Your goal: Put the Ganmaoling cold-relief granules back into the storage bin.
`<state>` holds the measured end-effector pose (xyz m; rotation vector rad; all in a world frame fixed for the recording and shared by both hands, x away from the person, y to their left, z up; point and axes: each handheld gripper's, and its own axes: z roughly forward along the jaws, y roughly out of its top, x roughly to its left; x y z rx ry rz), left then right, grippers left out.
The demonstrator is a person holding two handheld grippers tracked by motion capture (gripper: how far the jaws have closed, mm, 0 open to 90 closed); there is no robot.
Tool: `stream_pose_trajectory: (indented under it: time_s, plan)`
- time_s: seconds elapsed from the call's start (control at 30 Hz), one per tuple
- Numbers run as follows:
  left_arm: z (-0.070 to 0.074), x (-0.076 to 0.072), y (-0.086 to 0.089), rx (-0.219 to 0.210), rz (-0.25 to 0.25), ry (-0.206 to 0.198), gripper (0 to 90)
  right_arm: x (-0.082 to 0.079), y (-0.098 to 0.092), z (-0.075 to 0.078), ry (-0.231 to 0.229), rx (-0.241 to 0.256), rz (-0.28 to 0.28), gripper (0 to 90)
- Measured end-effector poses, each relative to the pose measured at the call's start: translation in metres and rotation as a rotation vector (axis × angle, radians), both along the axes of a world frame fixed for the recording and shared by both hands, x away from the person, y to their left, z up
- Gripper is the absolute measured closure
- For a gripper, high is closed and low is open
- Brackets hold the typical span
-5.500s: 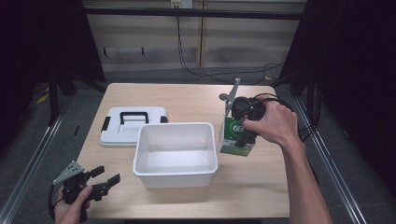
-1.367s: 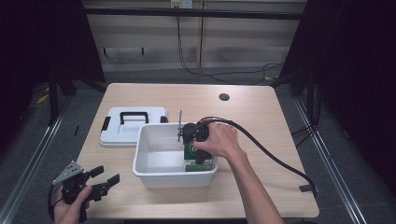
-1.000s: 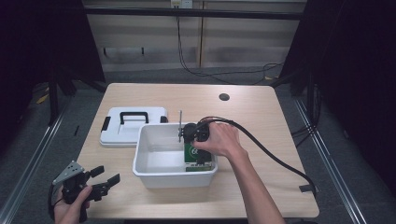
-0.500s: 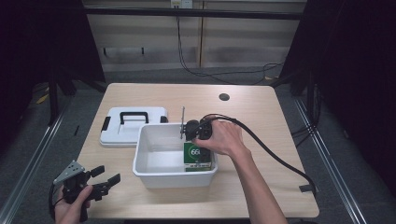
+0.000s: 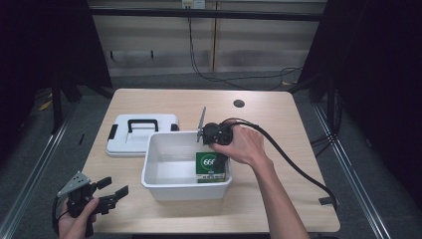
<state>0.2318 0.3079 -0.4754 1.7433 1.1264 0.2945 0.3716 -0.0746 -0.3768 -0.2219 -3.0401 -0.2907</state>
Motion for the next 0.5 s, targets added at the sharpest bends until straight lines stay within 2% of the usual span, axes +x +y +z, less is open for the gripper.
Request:
stream_pose_trajectory:
  time_s: [0.17, 0.27, 0.5]
  plan:
    - [0.0, 0.0, 0.001, -0.006, 0.007, 0.001, 17.4, 0.0, -0.008, 0.004, 0.021, 0.047, -0.021, 18.3]
    - [0.0, 0.0, 0.0, 0.0, 0.002, 0.0, 17.5, 0.001, -0.01, 0.007, -0.003, 0.072, -0.029, 18.3]
    - [0.0, 0.0, 0.0, -0.005, 0.008, 0.001, 17.4, -0.003, -0.017, 0.018, -0.019, 0.145, -0.058, 18.5]
